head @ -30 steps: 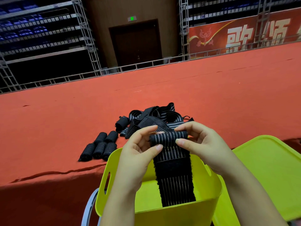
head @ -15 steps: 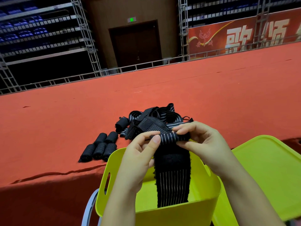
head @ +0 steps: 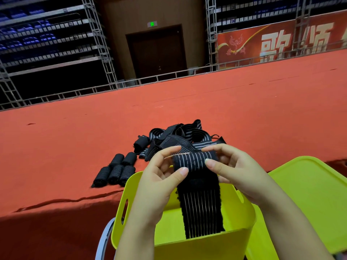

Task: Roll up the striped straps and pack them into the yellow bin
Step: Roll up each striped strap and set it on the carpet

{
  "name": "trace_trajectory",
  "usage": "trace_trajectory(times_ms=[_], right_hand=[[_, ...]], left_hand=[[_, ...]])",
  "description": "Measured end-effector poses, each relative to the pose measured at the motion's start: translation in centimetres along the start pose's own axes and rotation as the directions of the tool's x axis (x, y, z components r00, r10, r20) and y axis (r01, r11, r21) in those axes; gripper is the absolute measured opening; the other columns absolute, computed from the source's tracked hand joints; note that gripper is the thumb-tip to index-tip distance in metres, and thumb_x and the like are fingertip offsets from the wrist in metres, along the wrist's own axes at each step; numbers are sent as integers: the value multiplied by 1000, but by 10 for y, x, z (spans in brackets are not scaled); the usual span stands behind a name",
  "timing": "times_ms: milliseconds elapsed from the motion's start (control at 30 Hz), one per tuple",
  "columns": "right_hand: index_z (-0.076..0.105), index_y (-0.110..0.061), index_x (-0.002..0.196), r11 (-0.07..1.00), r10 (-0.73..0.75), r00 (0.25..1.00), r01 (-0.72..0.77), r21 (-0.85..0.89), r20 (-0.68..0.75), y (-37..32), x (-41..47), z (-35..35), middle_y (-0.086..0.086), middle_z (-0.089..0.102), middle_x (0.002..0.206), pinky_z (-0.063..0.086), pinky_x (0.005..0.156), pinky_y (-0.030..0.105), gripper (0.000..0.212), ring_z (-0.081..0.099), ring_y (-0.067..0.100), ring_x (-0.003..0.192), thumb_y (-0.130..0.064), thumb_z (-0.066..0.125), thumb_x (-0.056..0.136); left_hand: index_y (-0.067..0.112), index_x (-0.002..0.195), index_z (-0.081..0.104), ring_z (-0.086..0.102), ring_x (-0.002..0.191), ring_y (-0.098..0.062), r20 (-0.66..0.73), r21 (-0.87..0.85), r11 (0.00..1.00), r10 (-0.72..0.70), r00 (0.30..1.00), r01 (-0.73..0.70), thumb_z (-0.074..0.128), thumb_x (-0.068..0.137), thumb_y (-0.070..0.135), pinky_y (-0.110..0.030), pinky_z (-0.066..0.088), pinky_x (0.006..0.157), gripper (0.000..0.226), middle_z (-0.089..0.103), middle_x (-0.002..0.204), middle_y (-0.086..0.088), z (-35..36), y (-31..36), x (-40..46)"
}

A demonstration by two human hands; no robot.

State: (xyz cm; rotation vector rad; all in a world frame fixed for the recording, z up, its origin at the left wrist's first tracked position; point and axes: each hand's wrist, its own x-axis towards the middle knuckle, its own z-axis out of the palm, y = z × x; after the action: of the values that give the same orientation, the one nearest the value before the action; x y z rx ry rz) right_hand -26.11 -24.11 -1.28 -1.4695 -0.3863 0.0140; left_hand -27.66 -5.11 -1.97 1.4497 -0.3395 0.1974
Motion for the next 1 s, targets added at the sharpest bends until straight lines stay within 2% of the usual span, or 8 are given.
trace_trajectory(times_ms=[233, 333, 467, 567, 667, 767, 900, 1000], right_hand=[[65, -25, 98, 998, -54, 998, 53, 15, 18, 3, 0, -2, 0, 71, 99, 49, 69, 34, 27, 62, 17, 84, -15, 72, 73], [63, -17, 100, 993, -101, 995, 101, 65, -1, 4, 1, -2, 4, 69, 98, 53, 68, 28, 27, 64, 15, 85, -2, 70, 79], [63, -15, 97, 975, -209, 977, 211, 70, -40, 2, 1, -1, 4, 69, 95, 53, 73, 23, 27, 65, 13, 84, 4, 67, 77], [66, -19, 92, 965, -262, 963, 263, 14, -61, 1, 1, 0, -1, 70, 92, 51, 75, 19, 36, 64, 9, 84, 14, 64, 79], [69, -26, 84, 953, -304, 951, 303, -23, -59, 1, 1, 1, 1, 71, 98, 49, 78, 17, 44, 66, 8, 89, 17, 65, 77], [66, -16, 84, 945, -326, 943, 325, -23, -63, 1, 0, 2, 3, 71, 105, 50, 82, 17, 39, 67, 9, 98, 22, 63, 74], [64, -13, 83, 948, -317, 947, 317, -22, -41, 5, 1, -1, 2, 71, 106, 51, 83, 19, 36, 66, 10, 103, 21, 65, 73], [68, -26, 81, 957, -290, 957, 290, -8, 21, 5, 1, -3, 1, 68, 115, 52, 88, 24, 31, 63, 11, 111, 2, 69, 71]], left_hand=[[16, 119, 60, 68, 100, -17, 15, 1, 1000, 9, 1000, -9, 70, 75, -8, -27, 55, 82, 50, 72, 111, -5, 1, 3, 1], [19, 120, 61, 69, 99, -18, 3, -15, 1000, -28, 1000, 28, 71, 70, 6, -29, 55, 81, 53, 71, 113, -7, 0, 3, 1], [27, 121, 61, 65, 107, -25, 71, 53, 991, -126, 990, 122, 78, 69, 38, -50, 47, 86, 56, 71, 114, -4, -1, 1, 1], [30, 118, 63, 66, 93, -18, 100, 86, 982, -175, 979, 167, 73, 67, 63, -40, 47, 77, 62, 70, 105, -3, 2, 1, 1], [17, 117, 62, 66, 73, -7, 78, 40, 984, -175, 982, 172, 62, 83, 56, -22, 51, 58, 51, 72, 92, 3, 7, 5, 1], [16, 112, 64, 60, 57, 0, 66, 11, 987, -158, 985, 158, 53, 79, 45, -15, 45, 50, 46, 69, 78, 9, 11, 7, 0], [27, 105, 69, 63, 74, -8, 12, 12, 988, -153, 988, 153, 64, 77, 46, -28, 47, 63, 34, 71, 91, 3, 12, 3, 1], [31, 101, 71, 62, 80, -17, -23, -10, 990, -142, 990, 142, 70, 77, 40, -34, 46, 65, 26, 69, 89, 0, 10, 1, 2]])
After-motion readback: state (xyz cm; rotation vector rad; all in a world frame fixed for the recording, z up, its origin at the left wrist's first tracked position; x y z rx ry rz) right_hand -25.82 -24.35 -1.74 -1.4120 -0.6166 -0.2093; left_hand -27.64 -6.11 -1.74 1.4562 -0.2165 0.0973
